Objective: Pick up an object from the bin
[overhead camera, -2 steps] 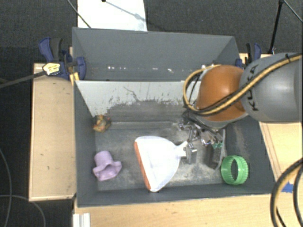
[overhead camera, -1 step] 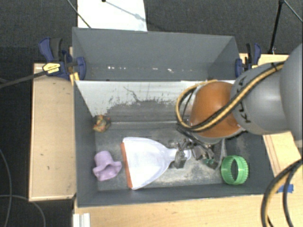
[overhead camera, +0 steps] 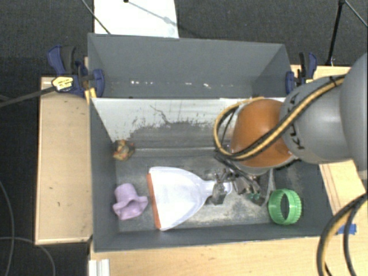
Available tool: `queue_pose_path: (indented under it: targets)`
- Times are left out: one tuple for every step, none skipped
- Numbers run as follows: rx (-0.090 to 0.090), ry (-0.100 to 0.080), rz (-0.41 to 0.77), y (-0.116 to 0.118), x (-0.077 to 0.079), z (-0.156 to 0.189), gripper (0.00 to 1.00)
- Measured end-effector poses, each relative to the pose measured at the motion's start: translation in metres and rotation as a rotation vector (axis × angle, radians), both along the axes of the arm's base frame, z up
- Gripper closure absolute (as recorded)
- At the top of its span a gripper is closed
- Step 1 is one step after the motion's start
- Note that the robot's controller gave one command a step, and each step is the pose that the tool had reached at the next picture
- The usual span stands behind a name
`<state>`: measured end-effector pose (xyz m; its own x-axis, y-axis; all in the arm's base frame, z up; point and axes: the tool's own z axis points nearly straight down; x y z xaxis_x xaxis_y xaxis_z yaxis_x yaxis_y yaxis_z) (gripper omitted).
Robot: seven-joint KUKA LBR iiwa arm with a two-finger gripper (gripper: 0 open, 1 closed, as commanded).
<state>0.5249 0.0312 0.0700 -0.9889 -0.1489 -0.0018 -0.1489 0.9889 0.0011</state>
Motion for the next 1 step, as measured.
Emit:
queue_pose_path:
  targets:
    - [-0.001,-0.003,-0.017,0.0170,0.0100,0.1590,1.00]
